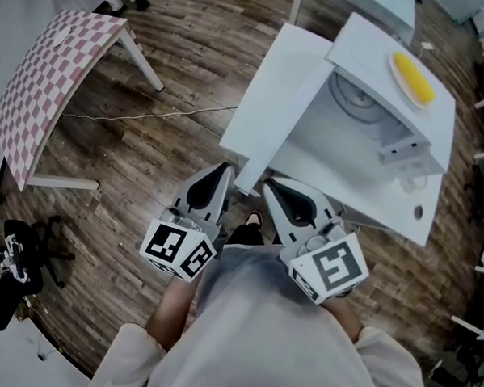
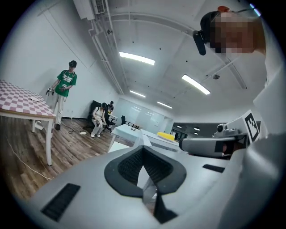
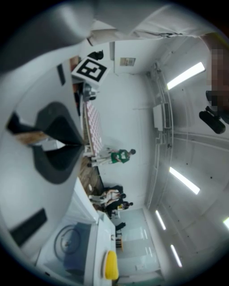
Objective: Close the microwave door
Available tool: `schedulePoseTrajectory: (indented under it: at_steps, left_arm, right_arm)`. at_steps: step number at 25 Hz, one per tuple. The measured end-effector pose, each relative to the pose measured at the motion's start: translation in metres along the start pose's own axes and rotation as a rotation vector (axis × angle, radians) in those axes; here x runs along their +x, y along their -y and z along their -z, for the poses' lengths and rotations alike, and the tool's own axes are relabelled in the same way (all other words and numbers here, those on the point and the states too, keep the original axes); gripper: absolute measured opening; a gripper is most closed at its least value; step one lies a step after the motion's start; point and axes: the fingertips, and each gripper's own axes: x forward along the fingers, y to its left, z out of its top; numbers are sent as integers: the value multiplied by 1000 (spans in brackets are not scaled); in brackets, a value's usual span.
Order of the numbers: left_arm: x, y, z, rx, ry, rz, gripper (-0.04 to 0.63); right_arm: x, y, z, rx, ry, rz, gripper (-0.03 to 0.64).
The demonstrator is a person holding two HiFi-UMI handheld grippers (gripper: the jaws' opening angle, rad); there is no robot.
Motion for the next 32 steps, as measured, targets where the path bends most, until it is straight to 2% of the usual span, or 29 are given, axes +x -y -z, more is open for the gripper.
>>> schedulePoseTrajectory:
  at_steps: [10,32]
  left_arm:
    - [2,-18,28,-37,-68,-23,18]
    - [24,8,59,-60,-151,80,18]
  right_arm:
    - [-6,8,6,32,-15,33,23]
    - [-20,30,21,87,-29,111,23]
